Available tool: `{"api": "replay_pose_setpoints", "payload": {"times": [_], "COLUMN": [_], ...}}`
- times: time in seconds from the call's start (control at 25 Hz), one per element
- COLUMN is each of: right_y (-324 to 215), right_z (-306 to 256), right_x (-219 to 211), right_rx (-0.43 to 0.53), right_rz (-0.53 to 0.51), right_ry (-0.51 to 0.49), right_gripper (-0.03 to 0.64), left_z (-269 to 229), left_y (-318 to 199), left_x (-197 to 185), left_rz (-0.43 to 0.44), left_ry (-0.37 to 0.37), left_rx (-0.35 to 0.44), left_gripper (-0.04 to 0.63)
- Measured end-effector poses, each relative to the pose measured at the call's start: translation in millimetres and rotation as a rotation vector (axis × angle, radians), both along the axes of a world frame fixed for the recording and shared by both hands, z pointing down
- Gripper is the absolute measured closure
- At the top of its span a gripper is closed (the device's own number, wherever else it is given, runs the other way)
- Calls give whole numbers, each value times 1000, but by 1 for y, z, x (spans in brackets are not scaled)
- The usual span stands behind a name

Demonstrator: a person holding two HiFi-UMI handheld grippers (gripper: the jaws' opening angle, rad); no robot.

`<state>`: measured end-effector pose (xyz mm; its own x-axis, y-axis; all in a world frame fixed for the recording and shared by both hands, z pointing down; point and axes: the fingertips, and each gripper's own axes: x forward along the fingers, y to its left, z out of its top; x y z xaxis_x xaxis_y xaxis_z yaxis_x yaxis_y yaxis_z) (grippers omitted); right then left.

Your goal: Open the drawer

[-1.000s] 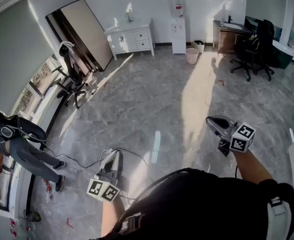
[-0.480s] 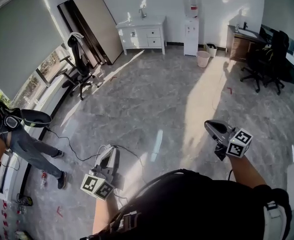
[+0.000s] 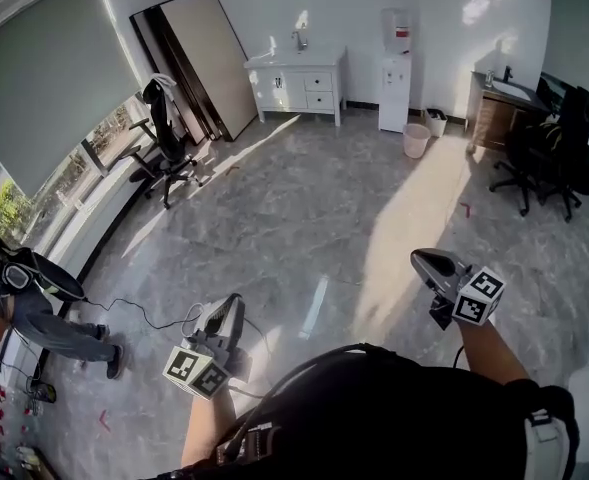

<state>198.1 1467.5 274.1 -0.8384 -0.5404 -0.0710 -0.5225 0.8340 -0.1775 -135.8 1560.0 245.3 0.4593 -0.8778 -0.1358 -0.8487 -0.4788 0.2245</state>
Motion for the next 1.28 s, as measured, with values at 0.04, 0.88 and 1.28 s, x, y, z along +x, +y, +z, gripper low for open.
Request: {"api": "replay_pose_setpoints", "payload": {"times": [0.04,0.88,1.28], "right_y": [-7,-111,-202], "right_z": [1,33,15], "right_x": [12,126,40], "right_rx": [-1,-49,-28], "right_rz": [4,138,229], "right_ry": [3,27,66], "right_gripper": [623,623,623], "left_z": [0,14,0], "left_y": [-8,-167,-283], "left_x": [12,137,42], "left_rz": [3,192,288], "left_ry": [-1,-11,0], "left_rx": [0,-37,12], "left_gripper": [603,603,603]}}
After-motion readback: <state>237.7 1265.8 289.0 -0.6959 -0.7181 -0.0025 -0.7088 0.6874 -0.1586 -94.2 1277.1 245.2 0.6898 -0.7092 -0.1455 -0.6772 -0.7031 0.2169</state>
